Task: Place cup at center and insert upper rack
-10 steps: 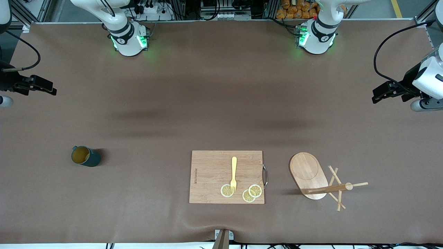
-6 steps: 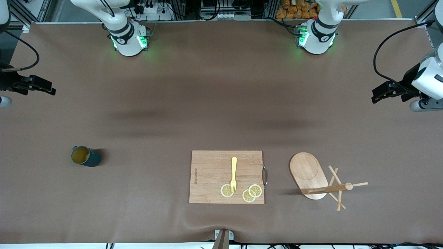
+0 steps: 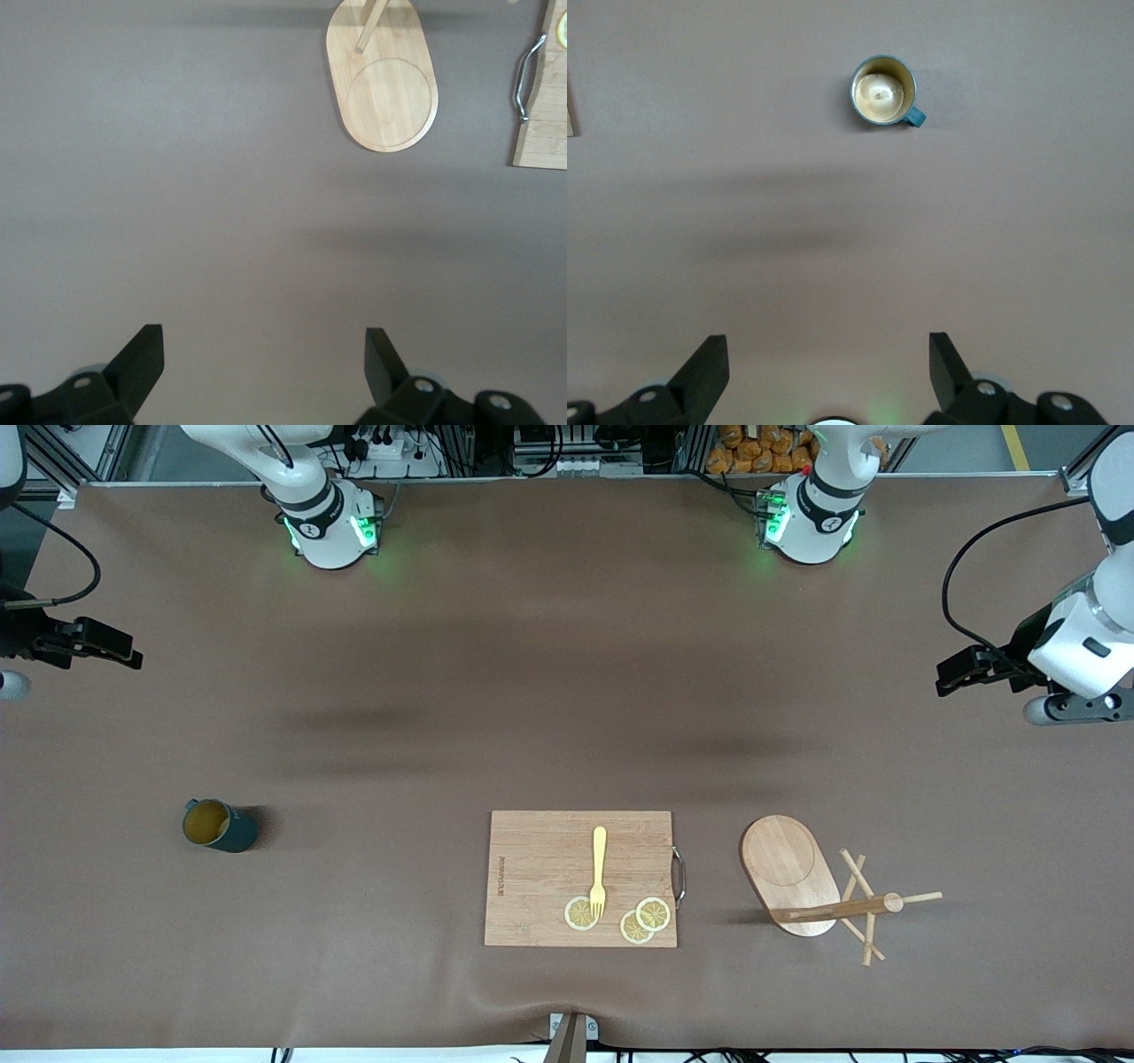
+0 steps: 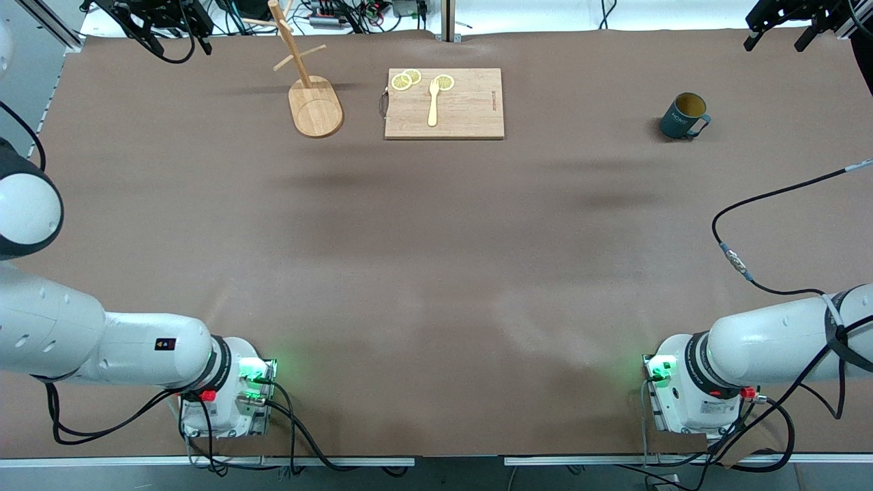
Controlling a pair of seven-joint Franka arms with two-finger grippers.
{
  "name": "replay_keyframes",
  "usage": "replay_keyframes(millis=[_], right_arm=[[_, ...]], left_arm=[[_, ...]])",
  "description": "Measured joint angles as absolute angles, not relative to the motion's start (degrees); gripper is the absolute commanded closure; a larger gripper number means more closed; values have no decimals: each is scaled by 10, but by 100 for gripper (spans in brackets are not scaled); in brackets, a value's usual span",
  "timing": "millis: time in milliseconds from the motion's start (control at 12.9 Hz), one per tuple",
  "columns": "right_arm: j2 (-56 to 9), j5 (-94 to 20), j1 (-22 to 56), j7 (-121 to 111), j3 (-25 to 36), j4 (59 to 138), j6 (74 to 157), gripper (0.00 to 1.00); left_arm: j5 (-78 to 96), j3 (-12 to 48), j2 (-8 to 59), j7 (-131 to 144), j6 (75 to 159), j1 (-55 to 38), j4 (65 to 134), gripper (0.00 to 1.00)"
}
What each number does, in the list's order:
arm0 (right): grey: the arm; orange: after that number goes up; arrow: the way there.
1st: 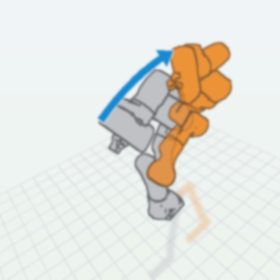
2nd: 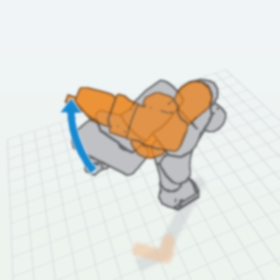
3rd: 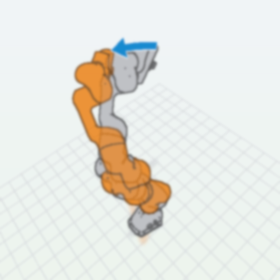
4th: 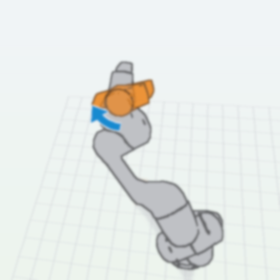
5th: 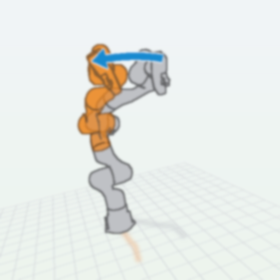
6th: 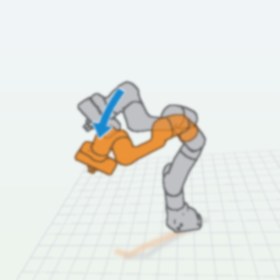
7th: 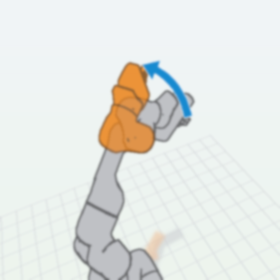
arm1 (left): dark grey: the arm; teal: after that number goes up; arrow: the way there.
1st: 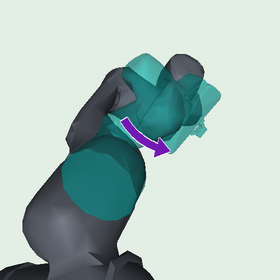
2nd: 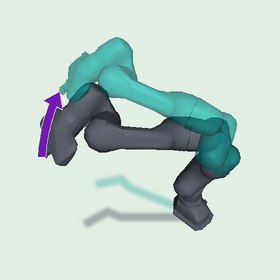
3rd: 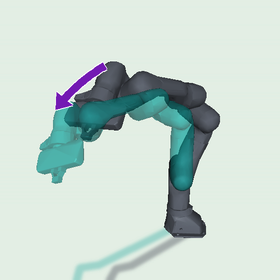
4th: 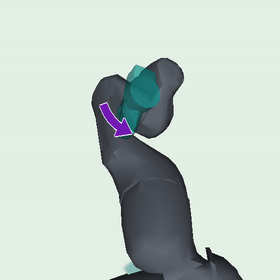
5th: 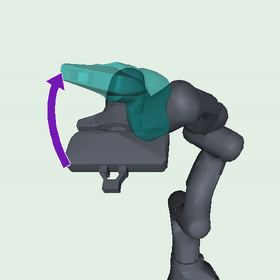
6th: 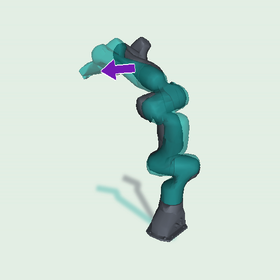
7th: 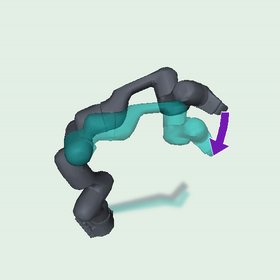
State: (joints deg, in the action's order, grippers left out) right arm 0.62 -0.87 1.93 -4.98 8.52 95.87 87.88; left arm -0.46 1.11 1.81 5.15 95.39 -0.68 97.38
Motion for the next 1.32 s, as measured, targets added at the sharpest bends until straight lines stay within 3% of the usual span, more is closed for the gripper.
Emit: replay_keyframes(millis=[543,1319], right_arm=[[-25,-9,19,-52,85,966,951,0],[-233,-9,19,-62,85,975,1185,0]], left_arm=[[-6,5,19,54,953,8,973,0],[-6,12,29,57,967,2,973,0]])
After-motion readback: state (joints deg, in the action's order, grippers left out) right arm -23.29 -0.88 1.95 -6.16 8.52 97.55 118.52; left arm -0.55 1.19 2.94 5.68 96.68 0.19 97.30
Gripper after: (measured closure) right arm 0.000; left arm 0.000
